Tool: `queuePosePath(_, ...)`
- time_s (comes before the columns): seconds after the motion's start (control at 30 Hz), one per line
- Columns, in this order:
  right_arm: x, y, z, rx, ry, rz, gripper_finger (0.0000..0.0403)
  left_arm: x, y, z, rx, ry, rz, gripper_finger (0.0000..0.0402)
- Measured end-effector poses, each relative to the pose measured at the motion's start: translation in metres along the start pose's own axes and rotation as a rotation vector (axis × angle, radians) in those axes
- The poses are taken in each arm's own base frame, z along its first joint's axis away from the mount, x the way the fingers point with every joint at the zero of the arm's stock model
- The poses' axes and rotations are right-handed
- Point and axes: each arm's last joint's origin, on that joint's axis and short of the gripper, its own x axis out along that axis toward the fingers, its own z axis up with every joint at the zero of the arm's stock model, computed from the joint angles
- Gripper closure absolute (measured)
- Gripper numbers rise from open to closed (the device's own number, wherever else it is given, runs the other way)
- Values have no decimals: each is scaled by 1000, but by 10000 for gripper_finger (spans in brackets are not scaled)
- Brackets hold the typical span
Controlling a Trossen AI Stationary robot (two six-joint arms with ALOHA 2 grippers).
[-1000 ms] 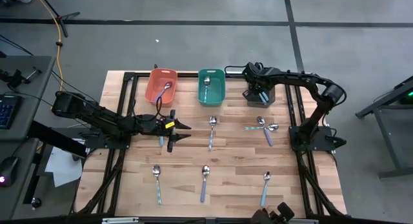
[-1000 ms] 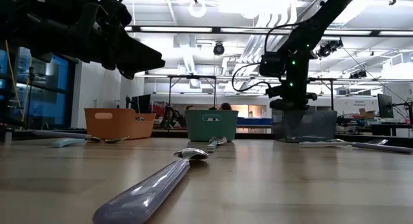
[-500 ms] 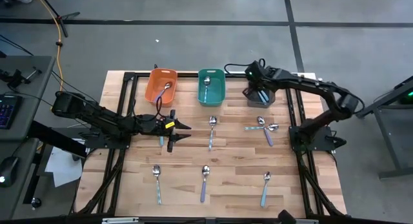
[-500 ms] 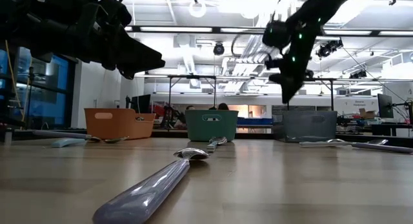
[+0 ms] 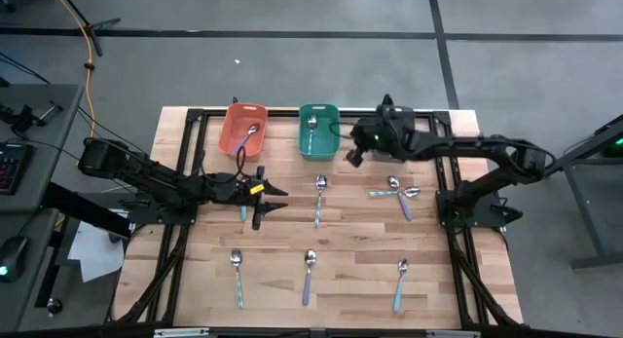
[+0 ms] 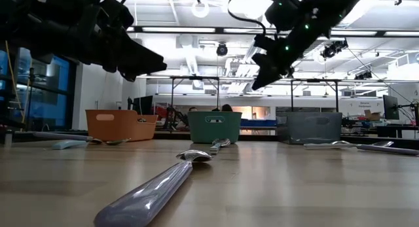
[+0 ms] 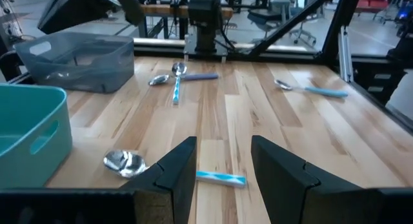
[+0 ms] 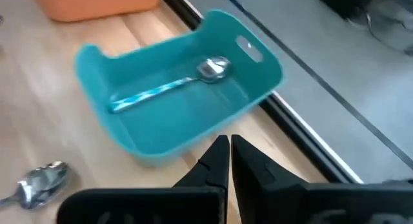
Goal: Sort silverware by color (type)
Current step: Put the purple spoon into the orange bin
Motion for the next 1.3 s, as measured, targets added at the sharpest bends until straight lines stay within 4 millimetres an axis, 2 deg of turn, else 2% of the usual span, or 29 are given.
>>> queuePosePath(0.1, 0, 18, -16, -13, -72, 47, 403, 0, 0, -3, 17, 29, 2, 261)
queuePosePath(0.27, -8, 45, -30, -50, -157, 120, 403, 0, 0, -6, 20, 62, 4, 261)
queuePosePath(0.5, -32, 87, -36, -128, -202, 160, 403, -1, 1, -17, -23, 174, 15, 261)
queuePosePath(0.67, -48, 109, -42, -166, -226, 176, 403, 1, 2, -23, -26, 362, 47, 264)
queuePosePath(0.93, -55, 118, -44, -179, -245, 210, 403, 2, 7, -10, -30, 710, 275, 265)
queuePosePath(1.1, -55, 118, -41, -175, -267, 211, 403, -2, 8, 1, -5, 842, 345, 256)
queuePosePath(1.3, -56, 119, -39, -193, -292, 217, 403, -8, 17, 2, -35, 937, 405, 229)
